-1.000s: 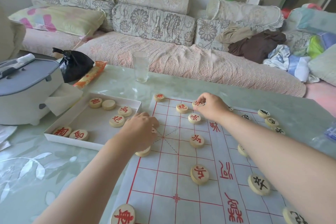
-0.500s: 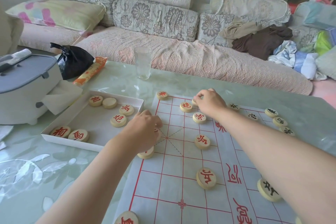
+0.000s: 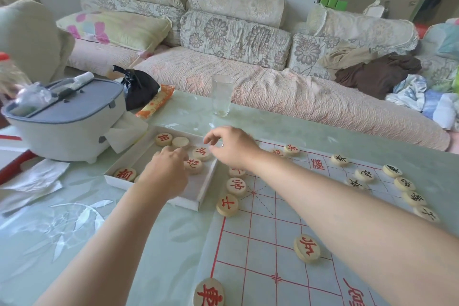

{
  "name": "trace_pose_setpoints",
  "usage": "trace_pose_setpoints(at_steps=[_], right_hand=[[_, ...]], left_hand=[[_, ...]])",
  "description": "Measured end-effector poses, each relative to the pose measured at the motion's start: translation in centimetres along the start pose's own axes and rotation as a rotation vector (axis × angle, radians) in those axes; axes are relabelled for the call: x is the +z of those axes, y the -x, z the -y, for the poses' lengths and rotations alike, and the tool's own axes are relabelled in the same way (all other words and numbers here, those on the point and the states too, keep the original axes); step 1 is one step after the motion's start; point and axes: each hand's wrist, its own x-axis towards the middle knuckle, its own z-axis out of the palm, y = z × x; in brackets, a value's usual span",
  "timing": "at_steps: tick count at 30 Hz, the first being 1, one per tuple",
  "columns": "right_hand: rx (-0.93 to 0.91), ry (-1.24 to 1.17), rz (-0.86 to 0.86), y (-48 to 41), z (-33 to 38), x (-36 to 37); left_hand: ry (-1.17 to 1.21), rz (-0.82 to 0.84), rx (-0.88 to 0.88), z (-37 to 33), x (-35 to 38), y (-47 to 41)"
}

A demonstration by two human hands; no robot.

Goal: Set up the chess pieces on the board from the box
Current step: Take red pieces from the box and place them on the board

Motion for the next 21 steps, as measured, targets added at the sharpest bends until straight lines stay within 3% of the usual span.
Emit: trace_pose_setpoints(at_steps=[4,8,11,17,21], right_hand=[[-0.054,0.204,0.206,-0.6,2.0,1.6],[-0.069,0.278,0.280,-1.2,3.1,2.7],[-0.069,0.284,0.302,-1.2,3.6,3.2],[-0.010,0.034,0.372,-0.7,4.6,3.0],[0.028,0.158,0.299,-1.0,3.5,2.1]], left_hand=[[0.007,0.054,-0.032,2.2,-0.3,0.5],[0.039,0.050,-0.018,3.2,-0.5,0.5],[0.056,0.031,-0.022,3.3,-0.6,0.3],[0.038,0.011,-0.007,2.6,-0.5,0.5],[-0.069,0.002,0.014,2.3,-0.1,0.9]])
